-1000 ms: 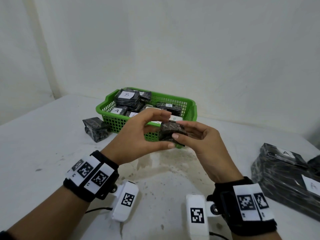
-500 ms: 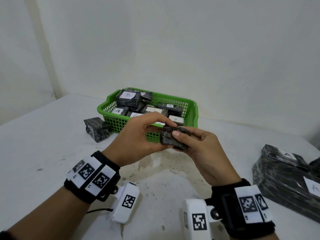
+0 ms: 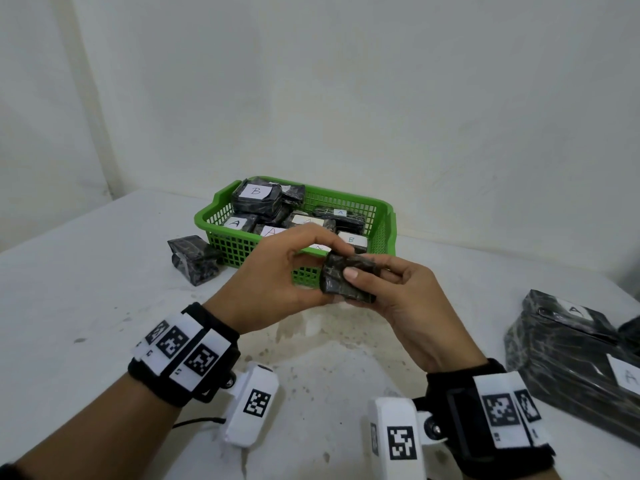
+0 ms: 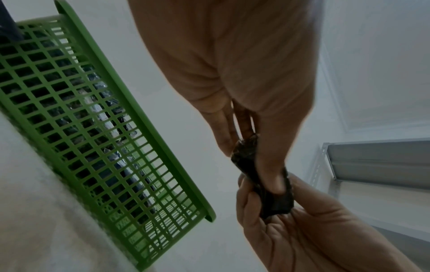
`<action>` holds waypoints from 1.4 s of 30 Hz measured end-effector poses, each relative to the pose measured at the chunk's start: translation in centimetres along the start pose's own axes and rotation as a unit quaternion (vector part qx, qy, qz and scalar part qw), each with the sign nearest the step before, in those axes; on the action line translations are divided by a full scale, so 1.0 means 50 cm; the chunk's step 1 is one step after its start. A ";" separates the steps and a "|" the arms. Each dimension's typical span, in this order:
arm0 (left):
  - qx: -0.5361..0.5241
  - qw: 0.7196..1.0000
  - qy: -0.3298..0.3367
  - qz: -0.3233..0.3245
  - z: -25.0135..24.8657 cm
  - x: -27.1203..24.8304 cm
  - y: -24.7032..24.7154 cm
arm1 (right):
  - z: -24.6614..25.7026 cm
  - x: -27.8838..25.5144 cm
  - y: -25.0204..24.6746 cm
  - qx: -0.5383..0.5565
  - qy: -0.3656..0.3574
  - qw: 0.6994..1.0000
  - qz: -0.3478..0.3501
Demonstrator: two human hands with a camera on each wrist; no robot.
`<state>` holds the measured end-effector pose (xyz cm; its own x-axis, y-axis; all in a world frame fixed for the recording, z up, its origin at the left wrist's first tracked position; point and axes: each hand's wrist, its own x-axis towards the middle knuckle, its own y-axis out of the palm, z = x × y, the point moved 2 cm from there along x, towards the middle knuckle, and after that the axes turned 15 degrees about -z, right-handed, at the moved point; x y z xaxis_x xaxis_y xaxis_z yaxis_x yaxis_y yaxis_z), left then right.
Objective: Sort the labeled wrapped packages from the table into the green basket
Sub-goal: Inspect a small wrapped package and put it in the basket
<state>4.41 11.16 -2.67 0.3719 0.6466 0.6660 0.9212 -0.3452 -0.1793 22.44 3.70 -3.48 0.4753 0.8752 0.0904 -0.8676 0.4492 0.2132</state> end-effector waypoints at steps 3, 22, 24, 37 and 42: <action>-0.012 0.999 -0.047 -0.006 0.003 -0.001 -0.005 | 0.008 -0.003 -0.003 -0.031 -0.038 0.999 -0.008; 0.020 1.000 0.009 -0.013 0.000 -0.001 0.001 | -0.004 0.002 -0.008 -0.016 0.029 0.999 0.009; 0.021 1.000 0.010 -0.020 0.001 0.002 -0.005 | 0.001 0.000 -0.007 -0.015 0.040 0.999 0.022; 0.031 0.999 0.029 -0.001 -0.007 -0.002 0.003 | -0.014 0.003 0.000 -0.011 0.015 1.000 0.020; 0.025 0.999 0.022 -0.029 0.001 0.003 -0.009 | -0.009 0.006 -0.002 0.030 0.003 1.000 0.000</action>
<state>4.05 11.48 -2.51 0.3126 0.6341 0.7073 0.9463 -0.2730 -0.1734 22.63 4.01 -3.93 0.4747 0.8762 0.0839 -0.8569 0.4382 0.2716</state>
